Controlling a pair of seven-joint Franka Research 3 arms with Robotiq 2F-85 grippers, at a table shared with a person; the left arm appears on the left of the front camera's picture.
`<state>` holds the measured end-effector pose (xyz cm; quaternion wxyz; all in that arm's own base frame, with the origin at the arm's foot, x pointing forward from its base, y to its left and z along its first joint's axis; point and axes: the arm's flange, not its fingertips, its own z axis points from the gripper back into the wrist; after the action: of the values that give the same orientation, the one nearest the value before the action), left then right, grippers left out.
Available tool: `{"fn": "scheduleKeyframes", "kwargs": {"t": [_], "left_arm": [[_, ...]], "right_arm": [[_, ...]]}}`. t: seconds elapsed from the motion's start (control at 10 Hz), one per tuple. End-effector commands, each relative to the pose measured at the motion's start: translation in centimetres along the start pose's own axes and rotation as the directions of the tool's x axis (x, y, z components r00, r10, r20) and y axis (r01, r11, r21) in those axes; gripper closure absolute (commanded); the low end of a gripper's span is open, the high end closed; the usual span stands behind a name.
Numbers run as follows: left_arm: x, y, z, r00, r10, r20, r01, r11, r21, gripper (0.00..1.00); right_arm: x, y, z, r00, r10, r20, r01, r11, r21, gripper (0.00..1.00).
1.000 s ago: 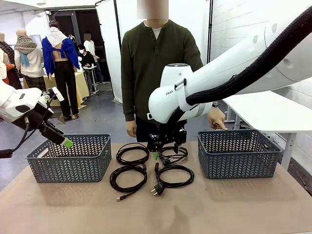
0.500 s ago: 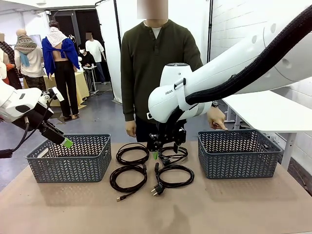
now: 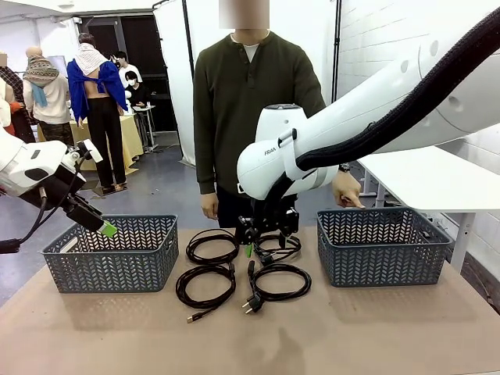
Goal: Organize the cables according to human instructions.
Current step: Pick up a bundle of cables and place it in the basket indicated by the human.
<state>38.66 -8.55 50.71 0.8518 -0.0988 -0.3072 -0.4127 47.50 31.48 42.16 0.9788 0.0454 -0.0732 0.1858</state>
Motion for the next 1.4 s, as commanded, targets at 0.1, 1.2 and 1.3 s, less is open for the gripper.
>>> {"fn": "scheduleKeyframes", "kwargs": {"t": [0.1, 1.2, 1.3], "left_arm": [[-0.1, 0.2, -0.1, 1.000, 0.010, 0.011, -0.010, 1.000, -0.006, 0.00], [-0.1, 0.2, -0.1, 1.000, 0.010, 0.011, -0.010, 1.000, -0.006, 0.00], [-0.1, 0.2, -0.1, 1.000, 0.010, 0.011, -0.010, 1.000, -0.006, 0.00]], "right_arm": [[-0.9, 0.1, -2.8, 0.996, -0.085, 0.019, 0.085, 0.996, -0.017, 0.00], [1.1, 1.3, -7.9, 0.984, -0.173, -0.040, 0.169, 0.982, -0.079, 0.00], [0.9, 1.5, -7.8, 0.986, -0.163, -0.040, 0.159, 0.984, -0.084, 0.00]]}}
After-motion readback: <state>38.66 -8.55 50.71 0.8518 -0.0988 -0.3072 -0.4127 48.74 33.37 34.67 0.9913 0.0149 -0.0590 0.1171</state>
